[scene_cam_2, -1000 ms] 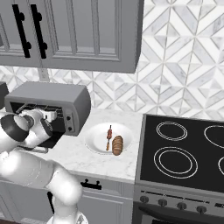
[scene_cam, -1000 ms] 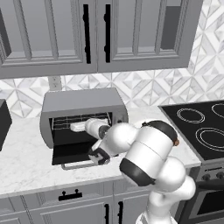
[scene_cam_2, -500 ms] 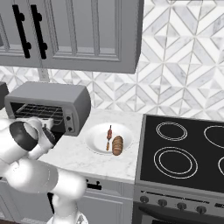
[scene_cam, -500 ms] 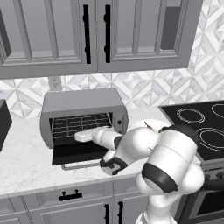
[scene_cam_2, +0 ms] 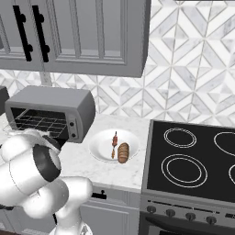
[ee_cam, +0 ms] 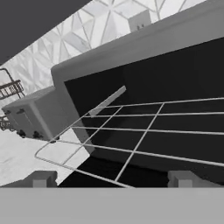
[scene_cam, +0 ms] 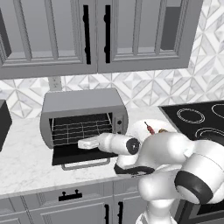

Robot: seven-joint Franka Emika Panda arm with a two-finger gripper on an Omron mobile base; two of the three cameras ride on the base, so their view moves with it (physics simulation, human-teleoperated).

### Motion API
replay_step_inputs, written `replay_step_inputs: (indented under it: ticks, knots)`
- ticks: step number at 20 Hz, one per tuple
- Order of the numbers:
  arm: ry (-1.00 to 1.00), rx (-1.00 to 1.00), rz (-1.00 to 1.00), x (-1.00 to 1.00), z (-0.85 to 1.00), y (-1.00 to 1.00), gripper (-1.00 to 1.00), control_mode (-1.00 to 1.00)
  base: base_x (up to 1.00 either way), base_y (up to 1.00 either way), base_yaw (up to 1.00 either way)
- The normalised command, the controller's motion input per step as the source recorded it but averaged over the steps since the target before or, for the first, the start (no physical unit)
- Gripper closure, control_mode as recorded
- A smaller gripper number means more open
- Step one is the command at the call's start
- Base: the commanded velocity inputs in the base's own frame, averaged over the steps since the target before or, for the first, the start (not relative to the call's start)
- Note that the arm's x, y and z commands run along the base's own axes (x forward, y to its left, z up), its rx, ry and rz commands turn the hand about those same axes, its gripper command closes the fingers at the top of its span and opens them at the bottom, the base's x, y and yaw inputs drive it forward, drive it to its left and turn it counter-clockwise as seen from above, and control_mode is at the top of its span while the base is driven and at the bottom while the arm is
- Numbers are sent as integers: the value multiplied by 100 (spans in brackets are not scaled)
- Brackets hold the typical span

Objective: Pick up the kebab skewer and baguette bread, and place them inside the toaster oven. Close the toaster oven door and start by setting the timer.

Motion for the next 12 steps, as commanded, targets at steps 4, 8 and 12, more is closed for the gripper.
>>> replay_step_inputs:
  ticks: [4,8,12]
  knots:
    - [34,0,-11,-94,-42,0,-100,-100,0,0,0]
    - [16,0,-16,-78,18,-35,-100,-100,0,0,0]
    - [18,0,-19,-77,51,-56,-100,-100,0,0,0]
